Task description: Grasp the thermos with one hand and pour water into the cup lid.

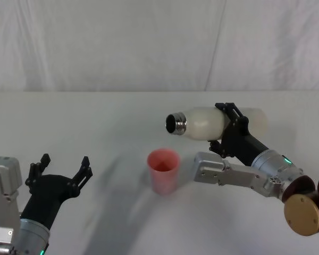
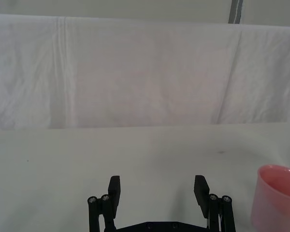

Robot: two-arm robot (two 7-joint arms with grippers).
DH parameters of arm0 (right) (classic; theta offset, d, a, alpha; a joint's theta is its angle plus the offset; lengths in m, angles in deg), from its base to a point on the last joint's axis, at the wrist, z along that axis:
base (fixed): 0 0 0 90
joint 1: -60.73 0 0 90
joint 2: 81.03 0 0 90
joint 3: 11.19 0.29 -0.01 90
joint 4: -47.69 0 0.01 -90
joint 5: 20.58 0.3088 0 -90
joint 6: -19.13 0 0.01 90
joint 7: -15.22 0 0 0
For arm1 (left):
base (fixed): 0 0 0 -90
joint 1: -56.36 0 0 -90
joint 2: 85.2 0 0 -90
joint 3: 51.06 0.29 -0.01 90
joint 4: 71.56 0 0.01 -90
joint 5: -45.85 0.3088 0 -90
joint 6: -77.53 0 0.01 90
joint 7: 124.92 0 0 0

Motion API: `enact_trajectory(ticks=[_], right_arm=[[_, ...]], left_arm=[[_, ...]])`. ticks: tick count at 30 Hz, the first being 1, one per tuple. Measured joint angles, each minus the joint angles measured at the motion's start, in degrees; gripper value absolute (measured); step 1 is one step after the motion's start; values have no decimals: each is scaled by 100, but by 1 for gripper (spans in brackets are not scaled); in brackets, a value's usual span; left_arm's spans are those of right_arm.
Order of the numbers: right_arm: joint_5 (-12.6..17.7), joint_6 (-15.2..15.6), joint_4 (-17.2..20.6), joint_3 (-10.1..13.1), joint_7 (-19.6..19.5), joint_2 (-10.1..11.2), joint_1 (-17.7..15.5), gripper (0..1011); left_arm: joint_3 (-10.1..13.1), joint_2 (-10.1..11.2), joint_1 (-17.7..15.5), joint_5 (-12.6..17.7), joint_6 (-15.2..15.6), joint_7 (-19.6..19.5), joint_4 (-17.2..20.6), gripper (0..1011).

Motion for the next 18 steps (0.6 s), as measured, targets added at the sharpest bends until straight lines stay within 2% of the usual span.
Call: enact_trajectory(ticks=[18], right_arm=[[-295, 49, -5, -171, -56, 51, -23, 948]], left_arm=[[0, 0, 0, 0, 0, 0, 0, 1001]])
